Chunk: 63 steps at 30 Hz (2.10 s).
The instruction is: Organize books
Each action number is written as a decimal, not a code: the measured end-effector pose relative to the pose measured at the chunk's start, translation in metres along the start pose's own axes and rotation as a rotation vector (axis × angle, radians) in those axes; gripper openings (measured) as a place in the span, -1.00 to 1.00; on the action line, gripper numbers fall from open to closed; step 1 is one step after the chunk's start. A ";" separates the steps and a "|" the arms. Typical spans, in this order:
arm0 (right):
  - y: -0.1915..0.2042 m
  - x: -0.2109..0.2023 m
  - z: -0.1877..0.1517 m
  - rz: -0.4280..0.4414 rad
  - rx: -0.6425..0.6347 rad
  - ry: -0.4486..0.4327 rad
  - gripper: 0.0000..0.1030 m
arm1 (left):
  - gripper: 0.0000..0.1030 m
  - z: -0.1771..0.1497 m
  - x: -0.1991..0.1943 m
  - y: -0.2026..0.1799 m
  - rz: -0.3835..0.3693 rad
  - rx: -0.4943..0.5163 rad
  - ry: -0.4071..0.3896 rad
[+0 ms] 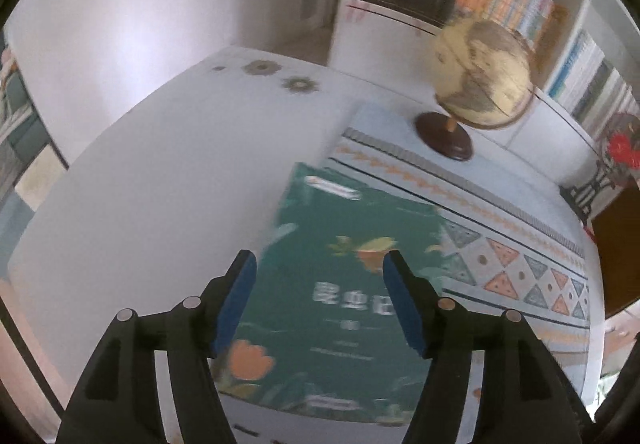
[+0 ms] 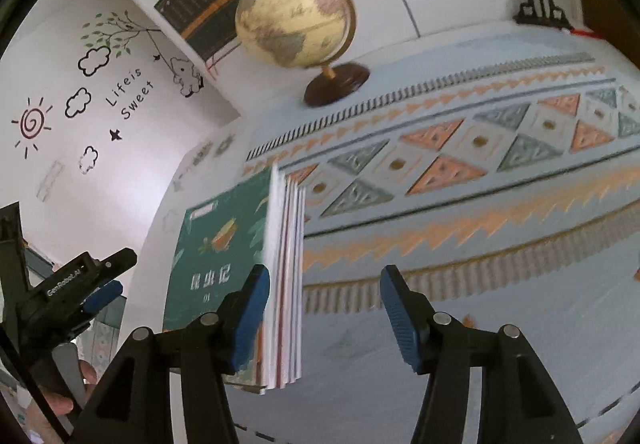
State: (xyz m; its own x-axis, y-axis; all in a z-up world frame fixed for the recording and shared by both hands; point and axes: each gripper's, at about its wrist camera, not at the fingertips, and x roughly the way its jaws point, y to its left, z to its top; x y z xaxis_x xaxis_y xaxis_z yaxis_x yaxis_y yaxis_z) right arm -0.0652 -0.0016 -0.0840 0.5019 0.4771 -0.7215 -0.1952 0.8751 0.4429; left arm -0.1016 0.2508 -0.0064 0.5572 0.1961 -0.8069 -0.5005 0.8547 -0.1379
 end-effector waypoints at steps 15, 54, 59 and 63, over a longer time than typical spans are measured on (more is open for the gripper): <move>-0.026 -0.112 0.099 -0.150 -0.157 -0.035 0.14 | 0.31 0.019 -0.092 -0.142 -0.090 0.242 -0.055; -0.010 -0.217 0.128 -0.272 -0.334 -0.168 0.56 | 0.94 -0.007 -0.159 -0.202 -0.143 0.326 -0.071; -0.012 -0.215 0.129 -0.273 -0.323 -0.165 0.56 | 0.94 -0.005 -0.155 -0.204 -0.139 0.326 -0.067; -0.014 -0.212 0.131 -0.279 -0.315 -0.160 0.56 | 0.94 -0.004 -0.154 -0.205 -0.140 0.324 -0.066</move>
State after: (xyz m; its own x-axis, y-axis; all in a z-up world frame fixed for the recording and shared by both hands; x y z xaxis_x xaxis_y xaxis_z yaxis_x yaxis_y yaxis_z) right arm -0.0583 -0.1256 0.1331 0.6908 0.2227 -0.6879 -0.2690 0.9622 0.0414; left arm -0.0877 0.0431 0.1440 0.6523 0.0882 -0.7528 -0.1866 0.9813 -0.0467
